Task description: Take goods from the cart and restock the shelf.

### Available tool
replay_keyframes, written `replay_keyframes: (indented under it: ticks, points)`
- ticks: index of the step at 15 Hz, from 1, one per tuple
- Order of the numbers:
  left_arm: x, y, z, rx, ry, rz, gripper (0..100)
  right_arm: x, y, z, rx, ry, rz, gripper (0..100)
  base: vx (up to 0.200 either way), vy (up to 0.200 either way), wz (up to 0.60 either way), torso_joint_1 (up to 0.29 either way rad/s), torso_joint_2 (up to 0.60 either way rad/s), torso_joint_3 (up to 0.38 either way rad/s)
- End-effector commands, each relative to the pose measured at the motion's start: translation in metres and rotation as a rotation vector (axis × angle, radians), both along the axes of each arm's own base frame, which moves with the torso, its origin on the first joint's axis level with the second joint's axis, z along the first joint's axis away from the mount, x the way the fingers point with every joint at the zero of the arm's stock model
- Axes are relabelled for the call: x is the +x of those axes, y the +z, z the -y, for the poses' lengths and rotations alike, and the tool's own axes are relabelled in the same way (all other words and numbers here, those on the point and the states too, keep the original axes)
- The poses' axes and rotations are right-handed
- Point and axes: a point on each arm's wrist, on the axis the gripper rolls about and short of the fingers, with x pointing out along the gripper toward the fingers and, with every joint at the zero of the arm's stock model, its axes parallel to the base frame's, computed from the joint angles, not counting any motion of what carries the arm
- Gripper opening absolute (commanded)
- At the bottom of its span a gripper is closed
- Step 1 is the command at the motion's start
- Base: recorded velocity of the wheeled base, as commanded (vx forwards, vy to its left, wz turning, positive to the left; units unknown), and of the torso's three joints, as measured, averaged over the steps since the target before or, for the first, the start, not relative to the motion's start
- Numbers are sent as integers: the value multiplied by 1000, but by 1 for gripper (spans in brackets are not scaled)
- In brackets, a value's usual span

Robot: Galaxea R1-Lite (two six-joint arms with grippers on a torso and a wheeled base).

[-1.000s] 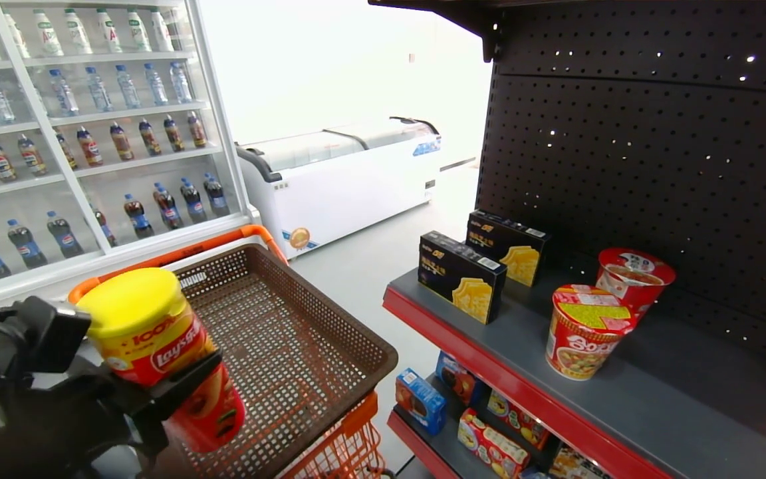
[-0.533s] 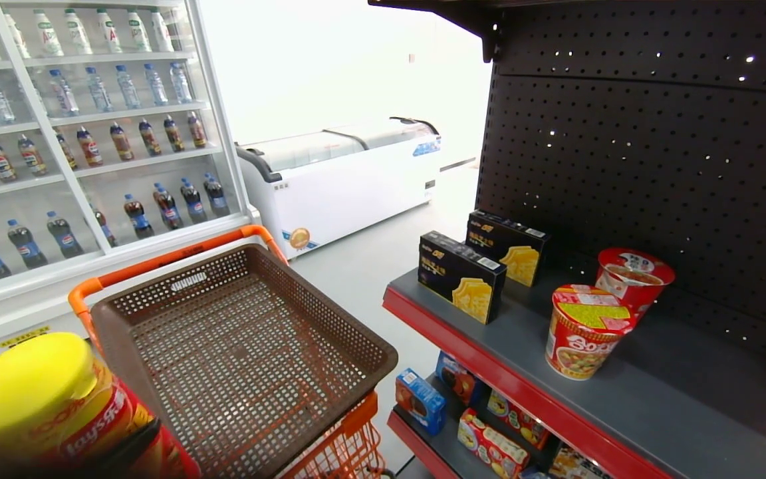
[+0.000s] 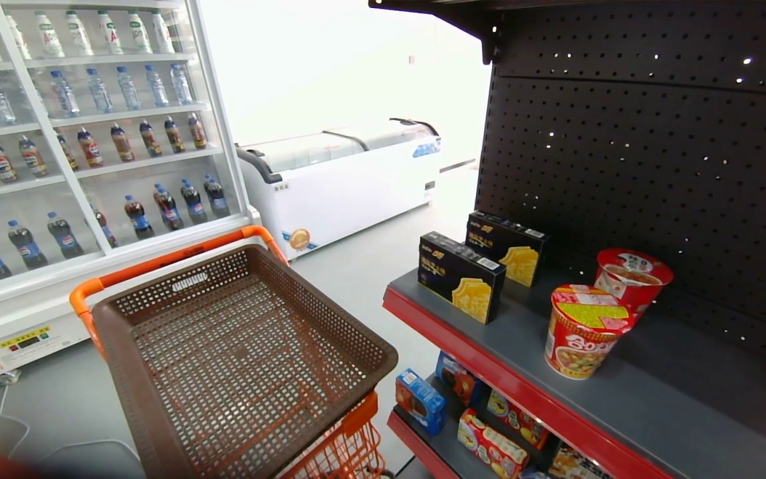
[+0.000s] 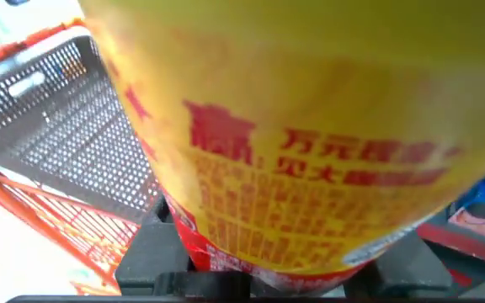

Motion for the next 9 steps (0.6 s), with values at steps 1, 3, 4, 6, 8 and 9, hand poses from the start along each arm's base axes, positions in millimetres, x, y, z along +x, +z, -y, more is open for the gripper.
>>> replay_keyframes:
  ticks: [1, 3, 4, 6, 8, 9]
  points:
    - [6, 6, 1, 2, -6, 15, 0, 0, 0, 0, -1, 0, -2, 100, 0, 0, -600, 2, 2, 7]
    - [14, 9, 4, 1, -26, 11, 0, 0, 0, 0, -1, 1, -2, 100, 0, 0, -600, 0, 5, 5]
    - [17, 11, 5, 4, -31, 7, 0, 0, 0, 0, -1, 0, -2, 100, 0, 0, -600, 17, 7, 2]
    - [22, 14, 6, 5, -36, 3, 0, 0, 0, 0, -1, 1, 0, 100, 0, 0, -600, 2, 2, 5]
    - [23, 14, 6, 4, -42, -1, 0, 0, 0, 0, -1, 1, 0, 100, 0, 0, -600, 2, 5, 5]
    - [23, 14, 6, 4, -42, -1, 0, 0, 0, 0, -1, 1, 0, 100, 0, 0, -600, 7, 2, -2]
